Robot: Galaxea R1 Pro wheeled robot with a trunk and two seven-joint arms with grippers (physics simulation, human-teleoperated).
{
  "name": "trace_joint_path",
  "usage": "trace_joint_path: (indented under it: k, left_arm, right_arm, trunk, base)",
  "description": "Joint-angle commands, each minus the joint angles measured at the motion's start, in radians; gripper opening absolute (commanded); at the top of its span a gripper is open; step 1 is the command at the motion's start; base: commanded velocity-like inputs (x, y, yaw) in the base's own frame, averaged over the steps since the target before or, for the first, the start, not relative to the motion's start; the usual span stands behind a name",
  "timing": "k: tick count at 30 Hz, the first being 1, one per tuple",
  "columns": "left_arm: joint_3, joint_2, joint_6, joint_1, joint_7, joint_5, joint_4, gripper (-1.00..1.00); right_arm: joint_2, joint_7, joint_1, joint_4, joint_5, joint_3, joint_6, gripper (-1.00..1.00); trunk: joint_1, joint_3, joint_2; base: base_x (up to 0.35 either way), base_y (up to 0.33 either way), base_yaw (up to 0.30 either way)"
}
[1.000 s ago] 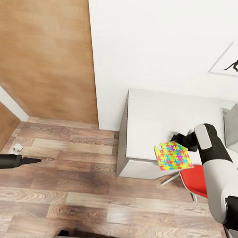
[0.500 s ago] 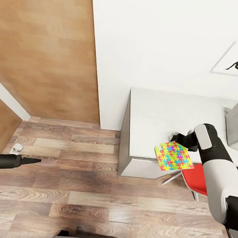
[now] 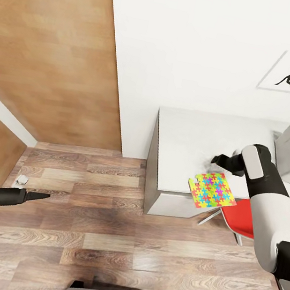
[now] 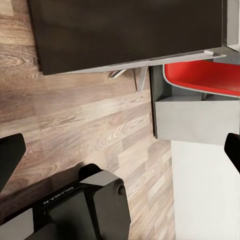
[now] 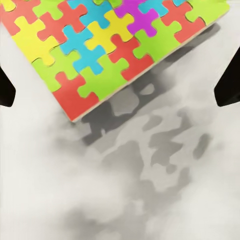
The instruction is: Put all the toys in the child's room - the three board games (two on the bed and one on the table), the two jigsaw puzzles on the table, and the tennis ball on the table - inside the toy box on the table in the child's room.
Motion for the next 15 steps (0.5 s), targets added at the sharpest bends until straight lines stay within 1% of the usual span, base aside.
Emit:
trace_joint_path:
  k: [1, 11, 15]
  left_arm:
    - [0.007, -0.001, 0.011, -0.001, -0.007, -0.01, 0.0, 1.0]
    - [0.008, -0.001, 0.011, 0.001, -0.007, -0.01, 0.0, 1.0]
    - [0.008, 0.003, 0.011, 0.002, -0.007, -0.01, 0.0, 1.0]
  right_arm:
    - [-0.001, -0.009, -0.001, -0.015, -0.011, 0.003, 0.002, 1.0]
    - [-0.002, -0.01, -0.001, -0.047, -0.012, 0.002, 0.002, 1.0]
    - [-0.007, -0.009, 0.0, -0.05, -0.017, 0.001, 0.002, 1.0]
  trunk:
    - [0.001, -0.001, -0.002]
    - [0.001, -0.001, -0.002]
    - [0.001, -0.001, -0.002]
  base:
    - [0.0, 0.0, 0.0]
    - [0.0, 0.0, 0.0]
    - [0.0, 0.0, 0.0]
